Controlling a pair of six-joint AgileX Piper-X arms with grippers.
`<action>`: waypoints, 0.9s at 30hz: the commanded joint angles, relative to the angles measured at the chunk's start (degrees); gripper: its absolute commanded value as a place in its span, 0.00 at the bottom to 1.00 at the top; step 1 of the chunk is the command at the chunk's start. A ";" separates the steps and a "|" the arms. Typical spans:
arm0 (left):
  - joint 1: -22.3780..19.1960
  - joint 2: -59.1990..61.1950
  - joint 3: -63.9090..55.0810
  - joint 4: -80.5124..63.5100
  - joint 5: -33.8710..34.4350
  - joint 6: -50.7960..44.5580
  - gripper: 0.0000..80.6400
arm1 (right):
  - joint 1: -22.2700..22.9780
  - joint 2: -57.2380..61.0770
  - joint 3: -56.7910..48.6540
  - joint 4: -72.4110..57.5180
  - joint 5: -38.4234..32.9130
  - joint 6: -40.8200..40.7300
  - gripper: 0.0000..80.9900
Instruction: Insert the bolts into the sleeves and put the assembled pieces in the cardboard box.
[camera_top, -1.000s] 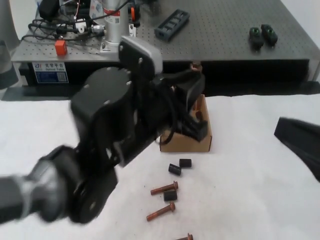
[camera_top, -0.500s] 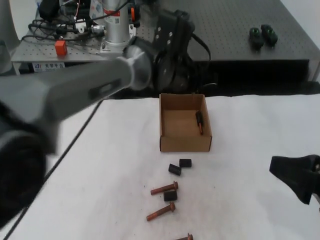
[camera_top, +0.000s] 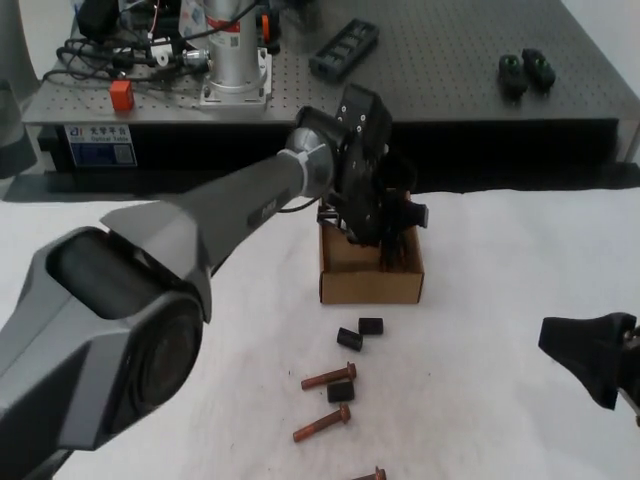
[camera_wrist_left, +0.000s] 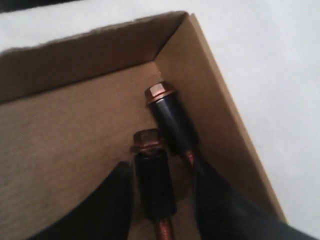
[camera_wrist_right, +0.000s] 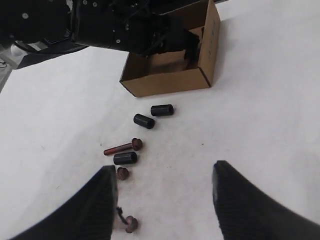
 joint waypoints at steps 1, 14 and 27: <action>-0.13 -1.36 -1.19 -0.27 1.02 -1.01 0.39 | -0.31 0.50 -0.29 0.55 0.52 -2.79 0.52; 1.96 -24.42 6.34 15.17 -21.99 7.51 0.18 | 10.25 29.72 -15.23 6.83 7.08 -21.40 0.52; 3.33 -56.16 52.89 5.71 -22.18 10.09 0.18 | 22.33 71.77 -48.79 16.46 19.86 -44.03 0.52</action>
